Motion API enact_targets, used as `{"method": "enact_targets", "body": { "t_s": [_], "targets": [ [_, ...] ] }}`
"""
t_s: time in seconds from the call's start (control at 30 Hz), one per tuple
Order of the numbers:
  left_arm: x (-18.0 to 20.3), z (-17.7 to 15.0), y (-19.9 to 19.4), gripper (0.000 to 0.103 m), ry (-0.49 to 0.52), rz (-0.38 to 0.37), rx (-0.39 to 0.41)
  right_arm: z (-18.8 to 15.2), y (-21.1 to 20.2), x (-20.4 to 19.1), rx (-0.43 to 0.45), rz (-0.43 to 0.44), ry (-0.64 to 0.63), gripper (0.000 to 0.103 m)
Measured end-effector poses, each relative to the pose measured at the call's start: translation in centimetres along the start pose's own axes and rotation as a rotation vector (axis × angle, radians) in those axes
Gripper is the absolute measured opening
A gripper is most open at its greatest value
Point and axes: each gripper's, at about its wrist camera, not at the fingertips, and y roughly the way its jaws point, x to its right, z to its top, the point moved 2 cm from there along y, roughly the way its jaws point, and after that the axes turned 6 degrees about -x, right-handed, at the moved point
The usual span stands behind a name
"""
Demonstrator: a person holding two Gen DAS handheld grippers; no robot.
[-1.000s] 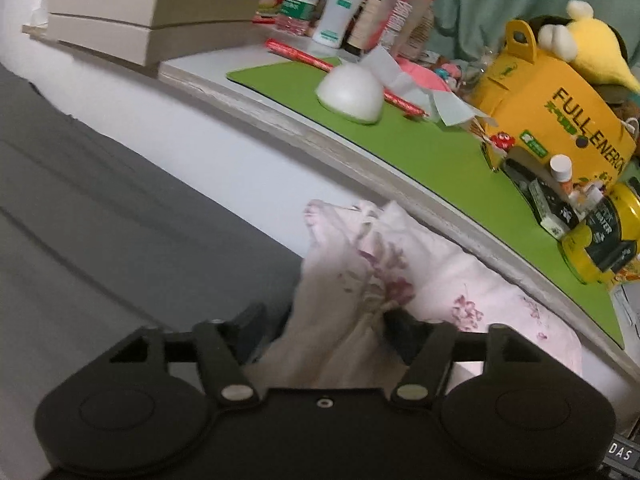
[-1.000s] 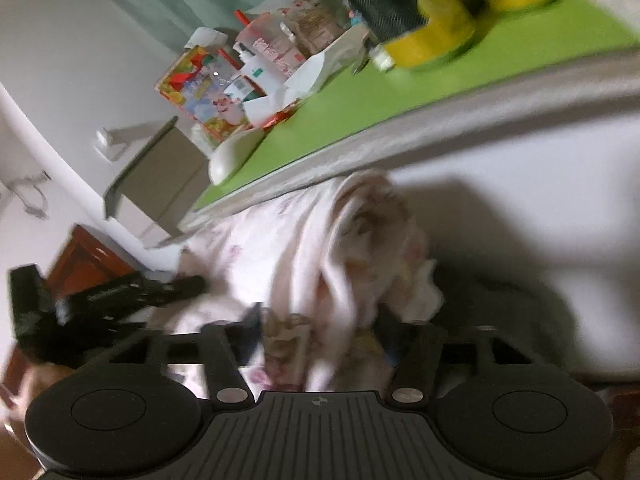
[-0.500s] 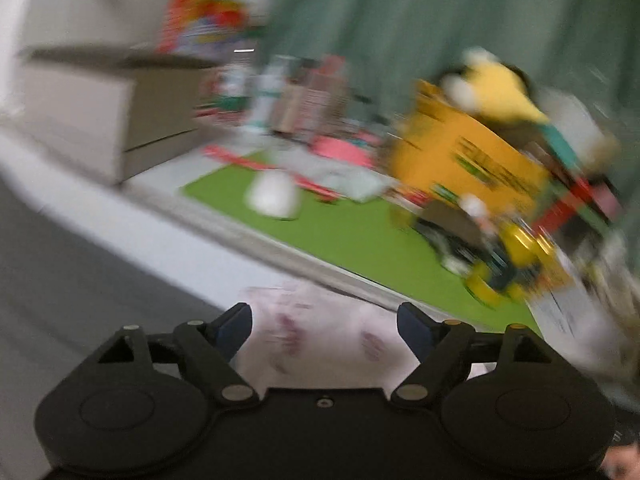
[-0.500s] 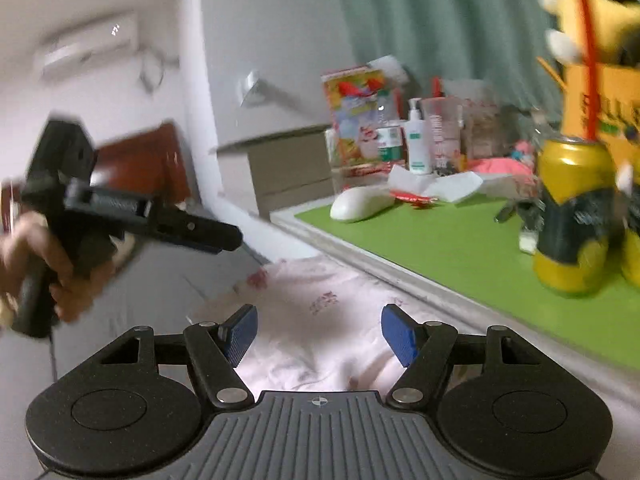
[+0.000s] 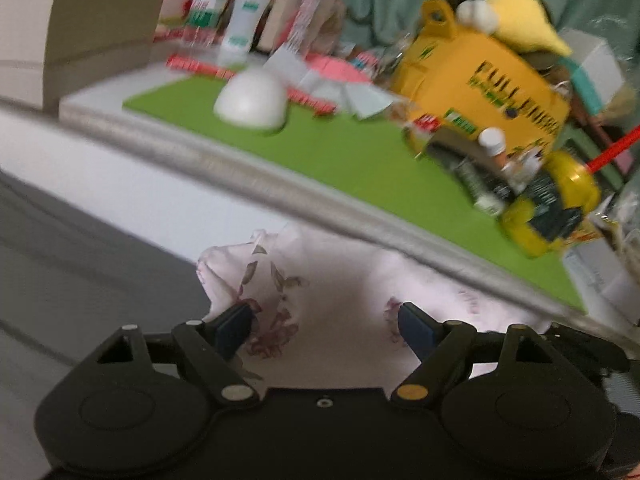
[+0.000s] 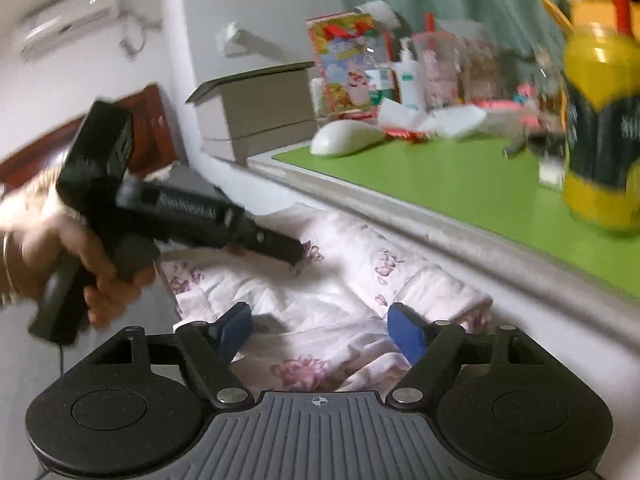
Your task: Fold clothes
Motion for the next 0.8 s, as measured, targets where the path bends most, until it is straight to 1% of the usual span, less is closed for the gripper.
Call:
{"method": "enact_targets", "body": {
  "t_s": [0.03, 0.07, 0.1, 0.13, 0.17, 0.23, 0.33, 0.43, 0.47, 0.53, 0.63, 0.7, 0.77, 0.8],
  "targets": [
    [-0.2, -0.2, 0.4, 0.080, -0.004, 0.018, -0.003, 0.0, 0.0, 0.1, -0.002, -0.004, 0.011, 0.079],
    [-0.3, -0.3, 0.8, 0.081, -0.009, 0.057, -0.014, -0.1, 0.0, 0.1, -0.003, -0.008, 0.021, 0.079],
    [-0.5, -0.3, 1.0, 0.082, -0.028, 0.072, -0.030, 0.1, -0.5, 0.0, 0.006, 0.000, 0.027, 0.079],
    [-0.7, -0.4, 0.8, 0.082, -0.050, 0.062, -0.029, 0.3, -1.0, 0.0, 0.015, 0.008, 0.033, 0.079],
    [-0.7, -0.4, 0.3, 0.082, -0.058, 0.061, -0.013, 0.5, -1.8, -0.1, 0.028, 0.017, 0.034, 0.079],
    [-0.5, -0.2, -1.7, 0.081, -0.039, 0.067, 0.039, 1.0, -3.3, -0.3, 0.056, 0.027, 0.028, 0.081],
    [0.5, 0.0, -4.9, 0.082, 0.056, 0.074, 0.102, 1.1, -5.4, -0.6, 0.085, 0.057, 0.001, 0.081],
    [2.7, -0.1, -7.1, 0.083, 0.219, 0.030, 0.142, 1.2, -6.4, -0.9, 0.087, 0.096, -0.055, 0.081],
    [3.6, -0.2, -7.6, 0.084, 0.286, 0.014, 0.149, 1.2, -6.4, -1.1, 0.077, 0.099, -0.099, 0.081],
    [5.7, -0.4, -7.8, 0.085, 0.449, -0.006, 0.140, 1.1, -6.4, -1.4, 0.058, 0.106, -0.189, 0.081],
    [8.0, -0.7, -6.6, 0.085, 0.661, -0.006, 0.067, 1.0, -6.2, -1.6, 0.031, 0.132, -0.305, 0.081],
    [8.8, -0.8, -5.3, 0.085, 0.774, 0.013, -0.001, 1.2, -5.6, -1.5, 0.013, 0.153, -0.359, 0.081],
    [8.9, -0.5, -4.2, 0.085, 0.852, 0.028, -0.059, 1.6, -4.8, -1.3, -0.007, 0.174, -0.397, 0.081],
    [8.7, -0.1, -3.7, 0.085, 0.865, 0.031, -0.083, 1.6, -4.2, -1.0, -0.020, 0.169, -0.397, 0.081]
  ]
}}
